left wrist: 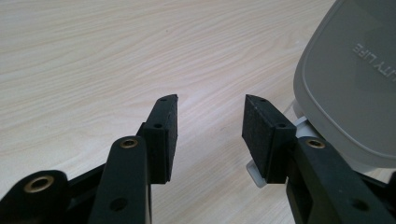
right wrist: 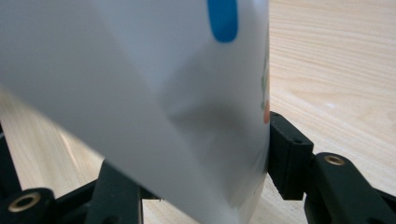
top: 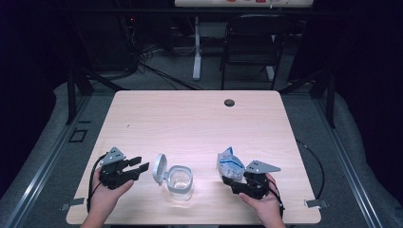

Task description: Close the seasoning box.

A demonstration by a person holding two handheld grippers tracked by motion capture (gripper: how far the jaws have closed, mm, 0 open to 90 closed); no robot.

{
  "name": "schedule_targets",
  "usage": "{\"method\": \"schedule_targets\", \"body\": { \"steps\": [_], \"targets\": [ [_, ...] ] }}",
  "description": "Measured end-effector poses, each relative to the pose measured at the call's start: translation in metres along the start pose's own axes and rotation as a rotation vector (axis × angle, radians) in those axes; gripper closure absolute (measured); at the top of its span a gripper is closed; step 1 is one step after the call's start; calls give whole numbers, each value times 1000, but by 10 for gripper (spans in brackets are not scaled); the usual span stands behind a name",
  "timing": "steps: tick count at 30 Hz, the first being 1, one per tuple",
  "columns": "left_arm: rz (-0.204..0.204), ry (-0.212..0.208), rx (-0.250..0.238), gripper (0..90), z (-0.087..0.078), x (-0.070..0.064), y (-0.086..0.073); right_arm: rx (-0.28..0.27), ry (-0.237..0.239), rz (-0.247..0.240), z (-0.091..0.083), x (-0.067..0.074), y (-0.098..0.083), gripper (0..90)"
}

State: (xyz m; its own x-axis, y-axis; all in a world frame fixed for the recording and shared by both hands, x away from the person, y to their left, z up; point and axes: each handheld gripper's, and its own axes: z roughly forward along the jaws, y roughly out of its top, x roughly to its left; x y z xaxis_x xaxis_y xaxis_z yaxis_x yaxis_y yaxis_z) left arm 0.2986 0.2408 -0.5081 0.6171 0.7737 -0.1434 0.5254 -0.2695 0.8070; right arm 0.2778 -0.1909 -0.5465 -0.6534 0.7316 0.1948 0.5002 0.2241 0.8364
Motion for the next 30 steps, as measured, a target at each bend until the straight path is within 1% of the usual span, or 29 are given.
{"method": "schedule_targets", "body": {
  "steps": [3,4,5,6,7,8,10,17,19,21,26,30],
  "targets": [
    [2,4,0,563,0,0,0,1,-17,-19,-1,1,3,477],
    [3,4,6,563,-1,1,0,1,-13,-23,-2,1,5,476],
    [-3,1,3,563,-1,1,0,-1,-22,-29,-2,2,6,476],
    [-3,2,2,563,-1,1,0,8,-27,-42,-3,2,7,476],
    [-3,2,2,563,-1,1,0,-2,-25,-39,-3,3,9,477],
    [-3,1,2,563,-1,1,0,10,-39,-58,-4,2,10,476],
    [-6,2,1,562,-1,1,0,11,-45,-75,-3,4,13,476],
    [1,4,7,560,-2,1,1,24,-53,-97,0,5,18,476],
    [-4,3,2,560,-2,1,0,27,-53,-103,1,6,20,476],
    [1,6,8,559,-3,2,1,24,-56,-108,2,6,21,476],
    [3,8,3,559,-2,2,0,25,-53,-118,2,7,25,477],
    [-7,10,-4,559,-2,3,0,22,-54,-126,3,8,27,476]
  ]
}}
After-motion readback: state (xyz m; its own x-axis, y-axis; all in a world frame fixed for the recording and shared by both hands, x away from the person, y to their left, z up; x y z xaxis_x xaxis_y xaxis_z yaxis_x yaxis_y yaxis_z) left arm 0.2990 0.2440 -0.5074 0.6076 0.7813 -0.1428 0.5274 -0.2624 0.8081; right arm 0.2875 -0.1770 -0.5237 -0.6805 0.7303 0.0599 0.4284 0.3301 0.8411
